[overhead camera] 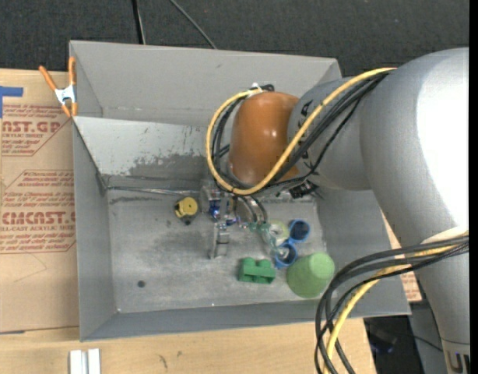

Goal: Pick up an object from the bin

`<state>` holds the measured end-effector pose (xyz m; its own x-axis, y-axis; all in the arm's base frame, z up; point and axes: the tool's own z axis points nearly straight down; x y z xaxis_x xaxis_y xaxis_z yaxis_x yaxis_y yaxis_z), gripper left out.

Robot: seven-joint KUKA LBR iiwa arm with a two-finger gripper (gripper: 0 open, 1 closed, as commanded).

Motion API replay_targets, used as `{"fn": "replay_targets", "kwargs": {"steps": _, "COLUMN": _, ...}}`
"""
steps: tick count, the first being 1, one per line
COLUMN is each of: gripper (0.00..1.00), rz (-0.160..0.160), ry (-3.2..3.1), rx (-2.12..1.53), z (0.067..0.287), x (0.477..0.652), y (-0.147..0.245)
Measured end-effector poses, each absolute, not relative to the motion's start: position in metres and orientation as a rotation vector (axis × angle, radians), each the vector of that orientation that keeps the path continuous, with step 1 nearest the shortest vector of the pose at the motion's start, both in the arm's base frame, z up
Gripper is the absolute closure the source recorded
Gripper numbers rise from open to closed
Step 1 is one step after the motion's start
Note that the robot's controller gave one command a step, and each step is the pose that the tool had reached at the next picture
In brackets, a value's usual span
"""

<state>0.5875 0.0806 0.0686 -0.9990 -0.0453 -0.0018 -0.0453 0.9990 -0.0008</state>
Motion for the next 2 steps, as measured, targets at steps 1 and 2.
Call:
{"fn": "replay_targets", "kwargs": {"steps": 1, "gripper": 0.00, "rz": 0.000, "ry": 3.131, "rx": 0.140, "z": 0.142, "x": 0.590, "y": 0.046}}
{"fn": "replay_targets", "kwargs": {"steps": 2, "gripper": 0.00, "rz": 0.005, "ry": 3.118, "rx": 0.269, "z": 0.072, "x": 0.587, "y": 0.056}}
